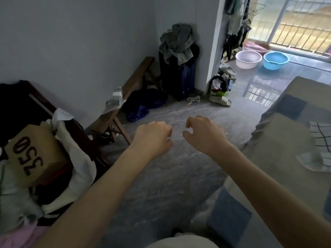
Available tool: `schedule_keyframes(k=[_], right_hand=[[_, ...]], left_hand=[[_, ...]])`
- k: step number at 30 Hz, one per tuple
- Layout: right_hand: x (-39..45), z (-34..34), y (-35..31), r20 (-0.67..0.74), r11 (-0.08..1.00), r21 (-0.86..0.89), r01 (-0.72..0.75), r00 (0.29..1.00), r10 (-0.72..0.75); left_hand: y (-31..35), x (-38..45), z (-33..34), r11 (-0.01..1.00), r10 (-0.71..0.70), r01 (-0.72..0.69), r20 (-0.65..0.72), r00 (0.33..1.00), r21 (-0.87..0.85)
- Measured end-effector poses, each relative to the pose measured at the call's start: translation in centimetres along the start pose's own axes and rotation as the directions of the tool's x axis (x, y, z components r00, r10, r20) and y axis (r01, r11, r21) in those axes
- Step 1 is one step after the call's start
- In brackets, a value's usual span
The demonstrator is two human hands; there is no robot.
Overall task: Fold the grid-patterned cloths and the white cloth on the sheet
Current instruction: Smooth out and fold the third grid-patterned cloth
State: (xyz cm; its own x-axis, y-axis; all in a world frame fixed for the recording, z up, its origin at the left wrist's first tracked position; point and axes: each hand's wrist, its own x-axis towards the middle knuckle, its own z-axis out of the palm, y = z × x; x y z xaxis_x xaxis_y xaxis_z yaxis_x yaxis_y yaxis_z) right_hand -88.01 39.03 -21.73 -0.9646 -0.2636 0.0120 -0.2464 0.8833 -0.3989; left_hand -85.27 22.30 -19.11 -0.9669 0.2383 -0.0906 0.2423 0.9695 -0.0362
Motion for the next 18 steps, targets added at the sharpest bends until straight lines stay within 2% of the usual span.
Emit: schedule_keyframes(k=[7, 18], right_hand=[[6.0, -0.5, 3.3, -0.033, 0.989, -0.005, -0.151, 0.988, 0.151], [15.3, -0.2, 5.7, -0.067, 0.924, -0.021, -0.381, 0.923, 0.379]], left_hand=[[-0.4, 8.8, 0.2, 0.994, 0.106, -0.106, -0.034, 0.994, 0.0], [-4.2, 21.9, 0.4, 0.954, 0.297, -0.296, 0.007, 0.955, -0.049]])
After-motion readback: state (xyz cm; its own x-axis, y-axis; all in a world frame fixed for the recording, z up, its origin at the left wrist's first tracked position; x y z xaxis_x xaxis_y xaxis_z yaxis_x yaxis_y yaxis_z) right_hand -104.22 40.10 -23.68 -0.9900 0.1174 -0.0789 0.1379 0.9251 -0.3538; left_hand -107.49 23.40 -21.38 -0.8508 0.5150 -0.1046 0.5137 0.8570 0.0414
